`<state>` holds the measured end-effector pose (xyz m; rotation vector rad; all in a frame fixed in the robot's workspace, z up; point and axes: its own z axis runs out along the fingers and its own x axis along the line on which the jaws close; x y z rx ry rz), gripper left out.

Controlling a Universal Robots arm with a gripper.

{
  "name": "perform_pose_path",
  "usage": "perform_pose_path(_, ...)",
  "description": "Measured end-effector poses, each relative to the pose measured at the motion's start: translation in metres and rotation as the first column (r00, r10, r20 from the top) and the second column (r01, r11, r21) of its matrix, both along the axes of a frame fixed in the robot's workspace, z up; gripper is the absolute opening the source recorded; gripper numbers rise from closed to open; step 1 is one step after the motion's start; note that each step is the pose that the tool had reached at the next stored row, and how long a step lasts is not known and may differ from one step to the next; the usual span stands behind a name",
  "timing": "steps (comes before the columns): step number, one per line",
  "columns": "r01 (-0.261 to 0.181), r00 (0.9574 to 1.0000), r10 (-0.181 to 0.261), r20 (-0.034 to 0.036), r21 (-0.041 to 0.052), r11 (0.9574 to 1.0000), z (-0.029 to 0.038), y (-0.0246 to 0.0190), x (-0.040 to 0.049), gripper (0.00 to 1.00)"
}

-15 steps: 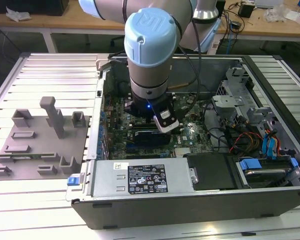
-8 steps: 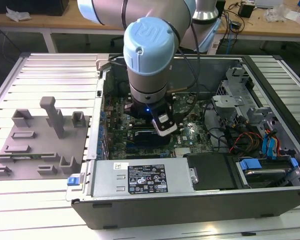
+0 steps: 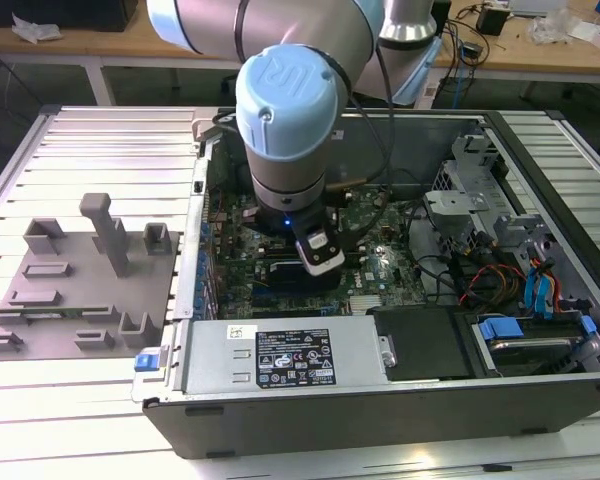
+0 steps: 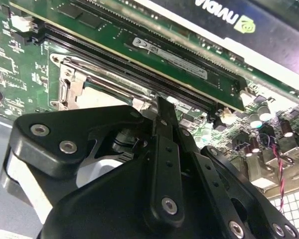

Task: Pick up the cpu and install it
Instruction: 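Install the second cpu locking lever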

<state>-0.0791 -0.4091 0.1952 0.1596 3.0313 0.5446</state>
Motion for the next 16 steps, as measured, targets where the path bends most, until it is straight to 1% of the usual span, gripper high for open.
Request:
perform_pose_path(4, 0.005, 1.0, -0.005, 0.0, 0.0083, 1.0, -0.0031, 0.0, -0.0022, 0.11)
perform_pose_path(9, 0.009, 1.0, -0.009, 0.0, 0.0085, 0.9999, -0.004, 0.0004, -0.0029, 0.11)
perform_pose_path(12, 0.009, 1.0, -0.009, -0.0014, 0.004, 0.9999, -0.004, 0.0005, -0.0029, 0.11)
perform_pose_path(16, 0.009, 1.0, -0.009, -0.0015, 0.0028, 1.0, -0.0038, 0.0009, -0.0029, 0.11)
